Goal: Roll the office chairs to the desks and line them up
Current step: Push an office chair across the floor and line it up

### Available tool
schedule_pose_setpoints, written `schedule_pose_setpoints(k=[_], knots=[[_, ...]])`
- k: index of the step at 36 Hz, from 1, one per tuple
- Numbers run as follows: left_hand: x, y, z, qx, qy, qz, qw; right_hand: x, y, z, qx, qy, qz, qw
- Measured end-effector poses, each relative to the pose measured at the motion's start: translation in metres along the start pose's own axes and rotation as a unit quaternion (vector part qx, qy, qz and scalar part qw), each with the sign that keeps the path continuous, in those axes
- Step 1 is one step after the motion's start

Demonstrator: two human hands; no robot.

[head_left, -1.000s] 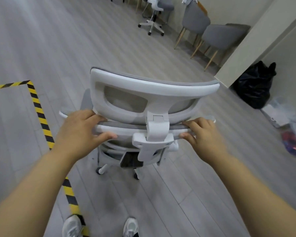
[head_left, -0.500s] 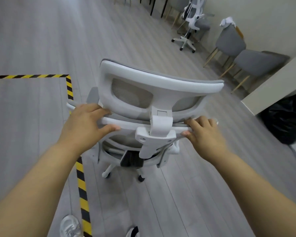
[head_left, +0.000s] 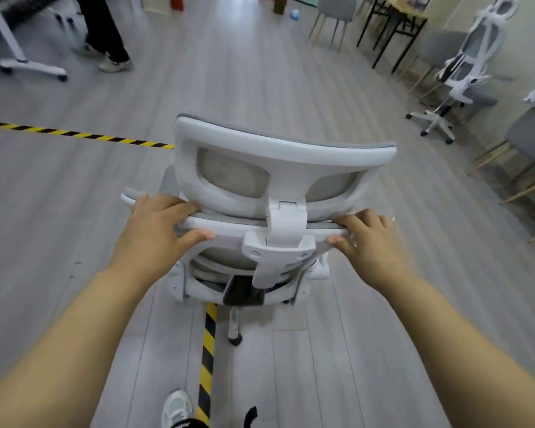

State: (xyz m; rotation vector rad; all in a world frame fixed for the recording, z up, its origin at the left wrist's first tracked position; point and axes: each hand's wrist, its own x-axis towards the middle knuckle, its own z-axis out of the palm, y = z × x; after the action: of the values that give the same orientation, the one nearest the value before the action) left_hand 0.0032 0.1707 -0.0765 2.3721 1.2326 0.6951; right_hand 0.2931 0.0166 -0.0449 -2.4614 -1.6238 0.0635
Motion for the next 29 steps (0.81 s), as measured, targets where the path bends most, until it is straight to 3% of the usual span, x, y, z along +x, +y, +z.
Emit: schedule_pose_setpoints(k=[15,29], knots=[[0.049,-0.153,-0.085,-0.003,0.114,-0.099,0.988,0.162,-0.168,0.043,0.062,-0.047,-0.101,0.992],[0.105,-0.292,-0.158,0.010,0.173,-0.220,0.960,0.312,-0.333,0.089,0.069,-0.048,-0.221,0.972]])
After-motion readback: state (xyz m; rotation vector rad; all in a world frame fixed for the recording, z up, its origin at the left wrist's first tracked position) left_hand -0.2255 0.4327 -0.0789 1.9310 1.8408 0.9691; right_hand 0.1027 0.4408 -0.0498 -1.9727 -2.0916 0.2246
